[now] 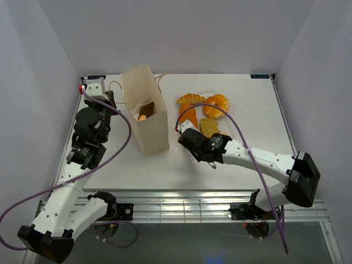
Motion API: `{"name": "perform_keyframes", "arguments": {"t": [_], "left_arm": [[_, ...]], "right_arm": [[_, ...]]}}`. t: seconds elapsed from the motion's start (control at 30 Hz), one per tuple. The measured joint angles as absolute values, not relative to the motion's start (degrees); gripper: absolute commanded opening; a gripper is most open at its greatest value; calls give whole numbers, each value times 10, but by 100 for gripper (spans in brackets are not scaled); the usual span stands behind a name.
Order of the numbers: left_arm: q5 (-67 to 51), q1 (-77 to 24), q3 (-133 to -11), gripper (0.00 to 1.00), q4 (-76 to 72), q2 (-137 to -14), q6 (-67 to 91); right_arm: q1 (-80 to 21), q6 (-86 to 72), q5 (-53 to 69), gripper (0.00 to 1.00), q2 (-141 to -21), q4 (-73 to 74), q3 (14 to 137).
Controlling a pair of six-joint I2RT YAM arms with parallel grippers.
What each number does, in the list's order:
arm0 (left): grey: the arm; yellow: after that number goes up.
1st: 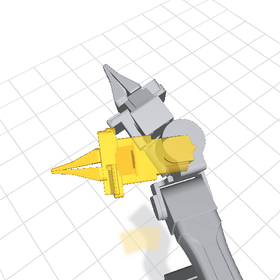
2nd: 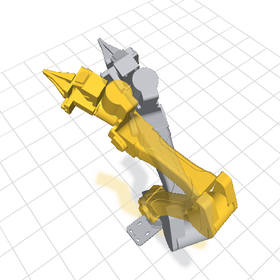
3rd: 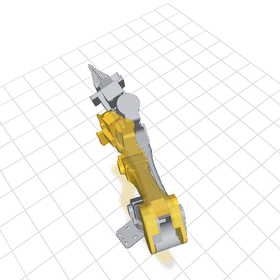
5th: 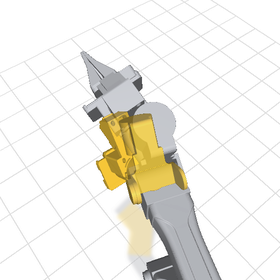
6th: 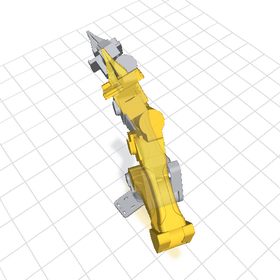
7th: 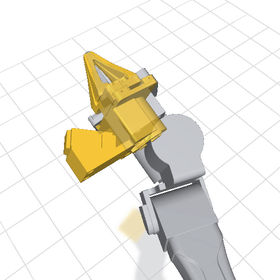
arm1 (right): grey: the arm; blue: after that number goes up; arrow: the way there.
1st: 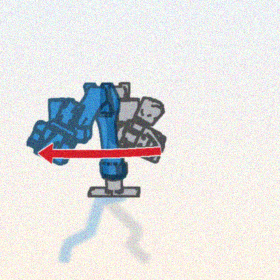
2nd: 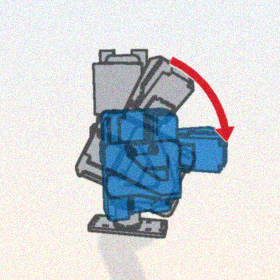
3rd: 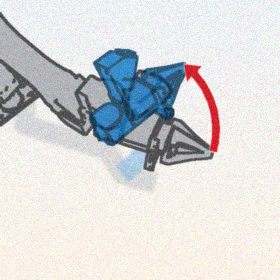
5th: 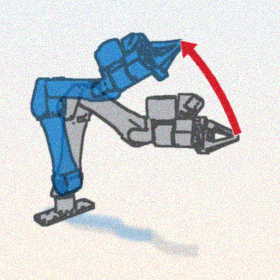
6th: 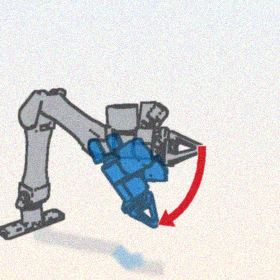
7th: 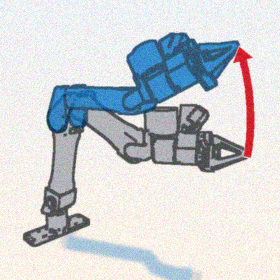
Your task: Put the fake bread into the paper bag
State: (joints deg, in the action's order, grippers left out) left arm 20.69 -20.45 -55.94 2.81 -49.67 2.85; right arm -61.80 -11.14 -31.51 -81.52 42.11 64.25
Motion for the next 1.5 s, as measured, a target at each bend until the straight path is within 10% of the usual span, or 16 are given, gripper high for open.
{"name": "perform_keyframes", "arguments": {"t": [0.13,1.5], "left_arm": [[207,-204,-559,0,28,-497,29],[205,-204,-559,0,28,-497,30]], "right_arm": [[-618,-115,-315,8,-815,430,652],[-618,-190,-312,8,-623,501,829]]}}
